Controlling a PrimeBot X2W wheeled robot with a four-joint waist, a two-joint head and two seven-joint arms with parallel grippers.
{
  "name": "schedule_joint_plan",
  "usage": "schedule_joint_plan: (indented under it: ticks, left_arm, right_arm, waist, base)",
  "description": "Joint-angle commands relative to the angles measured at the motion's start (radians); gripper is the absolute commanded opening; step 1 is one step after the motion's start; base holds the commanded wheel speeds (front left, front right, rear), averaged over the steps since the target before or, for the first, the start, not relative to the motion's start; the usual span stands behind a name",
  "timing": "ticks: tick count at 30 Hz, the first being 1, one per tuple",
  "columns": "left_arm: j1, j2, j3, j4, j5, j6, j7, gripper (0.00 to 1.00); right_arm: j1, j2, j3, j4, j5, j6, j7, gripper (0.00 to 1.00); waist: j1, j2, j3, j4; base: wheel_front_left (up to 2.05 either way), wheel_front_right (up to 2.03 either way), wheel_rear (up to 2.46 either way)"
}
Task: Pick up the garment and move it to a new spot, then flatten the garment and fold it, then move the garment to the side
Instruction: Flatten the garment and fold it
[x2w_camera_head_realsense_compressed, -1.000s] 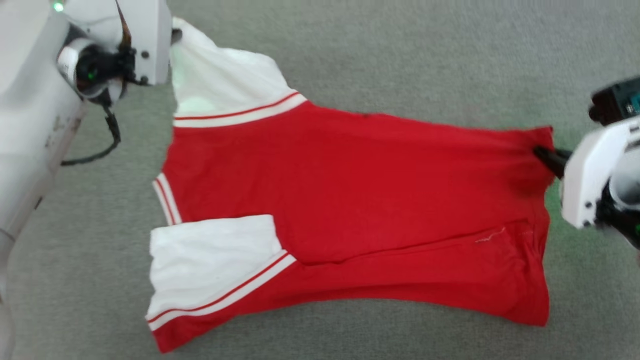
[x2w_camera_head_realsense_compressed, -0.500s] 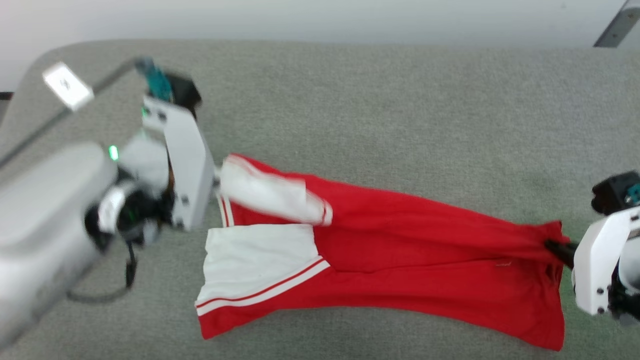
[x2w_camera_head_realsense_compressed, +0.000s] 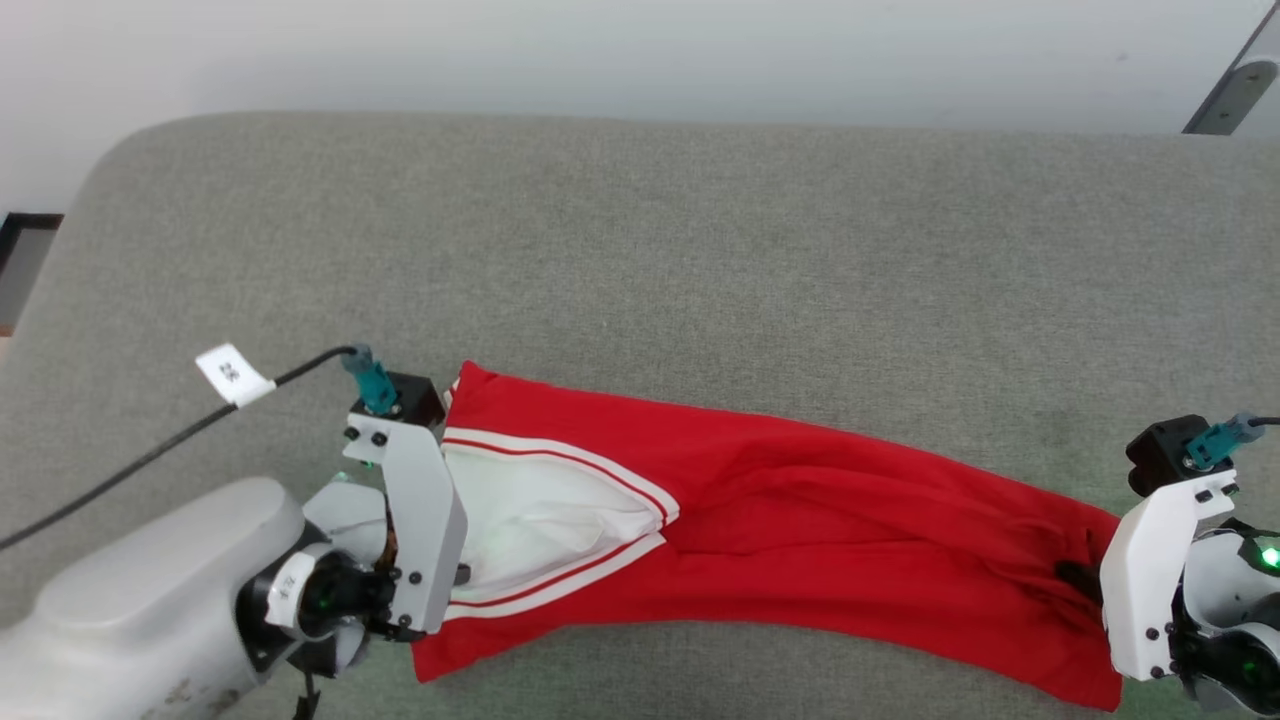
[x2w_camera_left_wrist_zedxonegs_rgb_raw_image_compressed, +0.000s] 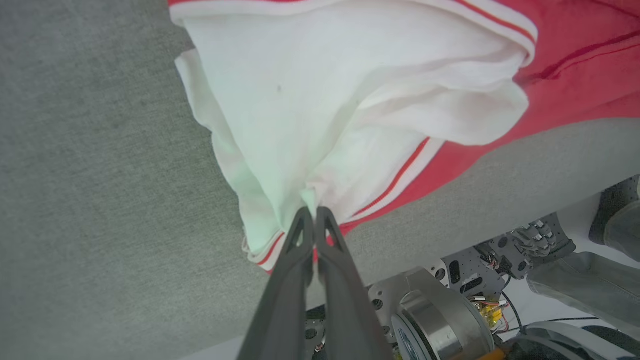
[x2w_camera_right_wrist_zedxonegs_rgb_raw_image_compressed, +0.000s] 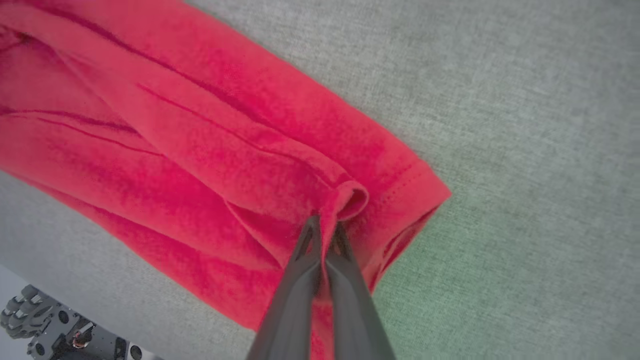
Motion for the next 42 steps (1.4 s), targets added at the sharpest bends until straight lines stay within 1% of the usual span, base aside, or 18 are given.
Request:
schedule_joint_plan:
  ticks: [1,5,7,8,9,10,11,12,14,18,21,26,31,38,40,42]
  left_arm:
    - [0.017,-0.014,0.002,0.026,-0.006,-0.017,-0.011,0.0]
    - [0.038,-0.048,0.006,0.105,-0.024,-0.062,-0.029,0.0]
    - [0.037,-0.057,0.012,0.131,-0.016,-0.082,-0.056,0.42]
    - [0.039,-0.064,0.014,0.144,-0.018,-0.091,-0.065,0.53]
    - [0.041,-0.068,0.016,0.152,-0.018,-0.1,-0.074,0.8]
    - [0.043,-0.071,0.019,0.161,-0.016,-0.107,-0.082,1.0]
    - [0.045,-0.073,0.023,0.166,-0.019,-0.113,-0.091,1.0]
    - [0.045,-0.073,0.023,0.166,-0.019,-0.113,-0.091,1.0]
    - [0.047,-0.074,0.029,0.173,-0.018,-0.122,-0.105,1.0]
    - [0.059,-0.065,0.044,0.171,-0.02,-0.137,-0.143,1.0]
    - [0.072,-0.055,0.059,0.159,-0.013,-0.146,-0.192,1.0]
    - [0.104,-0.023,0.09,0.112,0.048,-0.159,-0.355,1.0]
    - [0.169,0.013,0.131,0.061,0.111,-0.139,-0.571,1.0]
    - [0.284,0.069,0.207,0.002,0.165,-0.083,-0.877,1.0]
    - [0.322,0.08,0.231,-0.009,0.164,-0.066,-0.945,1.0]
    - [0.351,0.088,0.259,-0.026,0.187,-0.05,-0.983,1.0]
  right_arm:
    - [-0.017,0.004,0.013,0.014,0.0,-0.002,-0.005,0.0]
    - [-0.037,0.011,0.037,0.06,0.003,-0.002,-0.021,0.0]
    - [-0.046,0.015,0.04,0.087,0.001,-0.002,-0.037,0.0]
    - [-0.048,0.016,0.044,0.1,0.002,-0.002,-0.04,0.05]
    - [-0.052,0.016,0.048,0.113,0.004,-0.002,-0.041,0.21]
    - [-0.06,0.014,0.05,0.119,0.004,-0.002,-0.047,0.42]
    - [-0.066,0.014,0.053,0.125,0.006,-0.002,-0.048,0.69]
    - [-0.066,0.014,0.053,0.125,0.006,-0.002,-0.048,0.69]
    - [-0.069,0.005,0.062,0.136,0.01,-0.002,-0.046,1.0]
    - [-0.074,-0.003,0.063,0.146,0.02,-0.002,-0.047,1.0]
    - [-0.061,0.007,0.039,0.151,0.033,-0.002,-0.053,1.0]
    - [-0.036,0.024,-0.023,0.155,0.033,-0.002,-0.045,1.0]
    - [-0.003,0.046,-0.093,0.159,0.013,-0.002,-0.031,1.0]
    - [0.038,0.077,-0.181,0.176,-0.027,-0.002,-0.015,1.0]
    - [0.046,0.086,-0.201,0.182,-0.031,-0.002,-0.015,1.0]
    - [0.051,0.095,-0.219,0.192,-0.039,-0.002,-0.021,1.0]
  waist:
    - [0.0,0.0,-0.008,-0.005]
    - [0.0,0.0,-0.027,-0.01]
    - [0.0,0.0,-0.036,-0.009]
    - [0.0,0.0,-0.042,-0.007]
    - [0.0,0.0,-0.049,-0.006]
    - [0.0,0.0,-0.056,-0.004]
    - [0.0,0.0,-0.063,-0.003]
    - [0.0,0.0,-0.063,-0.003]
    - [0.0,0.0,-0.078,0.001]
    - [0.0,0.0,-0.11,0.011]
    - [0.0,0.0,-0.132,0.017]
    - [0.0,0.0,-0.154,0.024]
    - [0.0,0.0,-0.164,0.035]
    - [0.0,0.0,-0.152,0.07]
    - [0.0,0.0,-0.146,0.082]
    - [0.0,0.0,-0.139,0.096]
  base:
    - [0.0,0.0,0.0]
    - [0.0,0.0,0.0]
    - [0.0,0.0,0.0]
    - [0.0,0.0,0.0]
    - [0.0,0.0,0.0]
    - [0.0,0.0,0.0]
    - [0.0,0.0,0.0]
    - [0.0,0.0,0.0]
    - [0.0,0.0,0.0]
    - [0.0,0.0,0.0]
    - [0.0,0.0,0.0]
    - [0.0,0.0,0.0]
    - [0.0,0.0,0.0]
    - [0.0,0.0,0.0]
    - [0.0,0.0,0.0]
    - [0.0,0.0,0.0]
